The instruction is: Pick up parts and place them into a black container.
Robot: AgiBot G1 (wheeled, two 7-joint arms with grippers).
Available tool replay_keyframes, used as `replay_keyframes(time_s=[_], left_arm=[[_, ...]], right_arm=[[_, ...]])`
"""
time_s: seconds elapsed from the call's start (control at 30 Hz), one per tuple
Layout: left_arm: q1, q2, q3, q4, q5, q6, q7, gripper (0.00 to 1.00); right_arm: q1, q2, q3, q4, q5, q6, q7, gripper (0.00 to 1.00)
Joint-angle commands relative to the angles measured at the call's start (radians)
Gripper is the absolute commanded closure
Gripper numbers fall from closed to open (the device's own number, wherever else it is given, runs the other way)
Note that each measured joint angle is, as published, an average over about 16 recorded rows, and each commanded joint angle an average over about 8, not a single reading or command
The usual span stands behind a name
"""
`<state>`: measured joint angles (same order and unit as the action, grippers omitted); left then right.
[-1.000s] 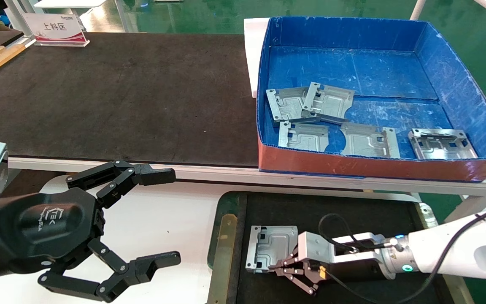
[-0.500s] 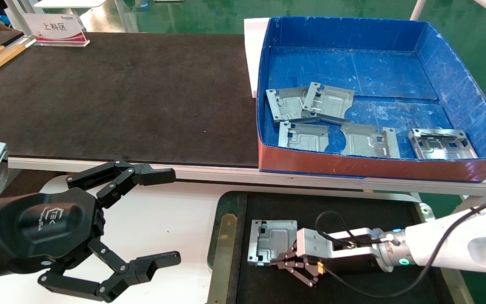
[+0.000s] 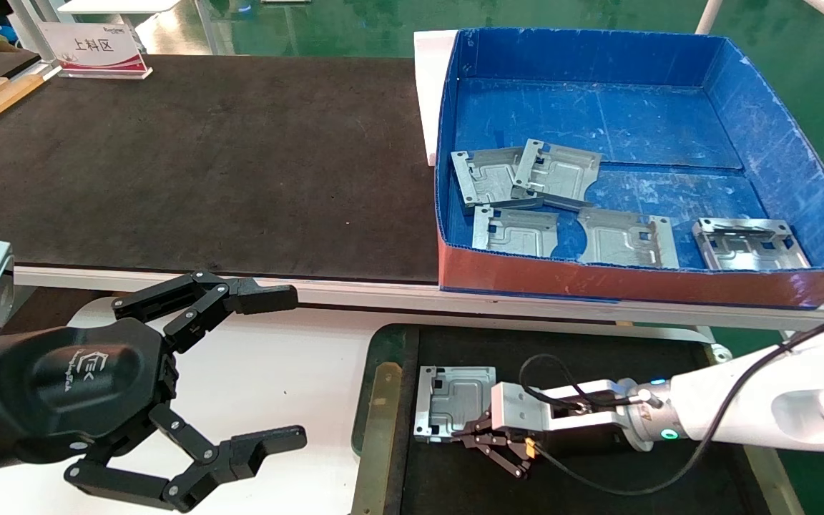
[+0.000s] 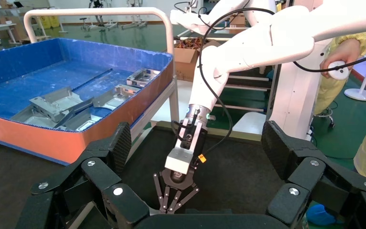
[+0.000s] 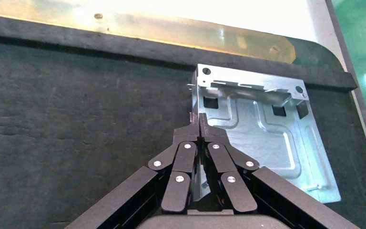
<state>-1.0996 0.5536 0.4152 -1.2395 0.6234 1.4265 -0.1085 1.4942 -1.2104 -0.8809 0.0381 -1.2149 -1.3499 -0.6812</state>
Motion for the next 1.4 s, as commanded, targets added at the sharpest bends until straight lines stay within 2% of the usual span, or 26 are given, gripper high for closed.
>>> replay_keyframes(time_s=[0.03,0.13,0.17,0.47,0.9,1.0,1.13,1.27,1.4], left_arm=[[0.000,0.000,0.000,0.000,0.000,0.000,0.000,0.00],[0.000,0.000,0.000,0.000,0.000,0.000,0.000,0.00],[0.000,0.000,0.000,0.000,0.000,0.000,0.000,0.00],[0.000,0.000,0.000,0.000,0.000,0.000,0.000,0.00],[0.000,0.000,0.000,0.000,0.000,0.000,0.000,0.00],[0.000,0.000,0.000,0.000,0.000,0.000,0.000,0.00],[0.000,0.000,0.000,0.000,0.000,0.000,0.000,0.00],[0.000,0.000,0.000,0.000,0.000,0.000,0.000,0.00],[0.000,0.000,0.000,0.000,0.000,0.000,0.000,0.00]], right_arm=[[0.002,-0.005,-0.001,-0.006,-0.002,0.006,-0.005,0.45],[0.003,-0.007,-0.001,-0.011,-0.002,0.008,-0.012,0.07],[0.003,-0.008,-0.001,-0.012,-0.001,0.008,-0.015,0.00],[0.026,-0.001,0.003,-0.016,0.004,-0.016,-0.027,0.00],[0.122,0.066,0.040,0.026,0.065,-0.236,0.019,0.00],[0.141,0.097,0.048,0.081,0.094,-0.252,0.045,0.00],[0.172,0.159,0.057,0.218,0.169,-0.257,0.102,0.00],[0.212,0.233,0.066,0.366,0.289,-0.254,0.200,0.00],[0.246,0.290,0.082,0.447,0.404,-0.252,0.308,0.00]])
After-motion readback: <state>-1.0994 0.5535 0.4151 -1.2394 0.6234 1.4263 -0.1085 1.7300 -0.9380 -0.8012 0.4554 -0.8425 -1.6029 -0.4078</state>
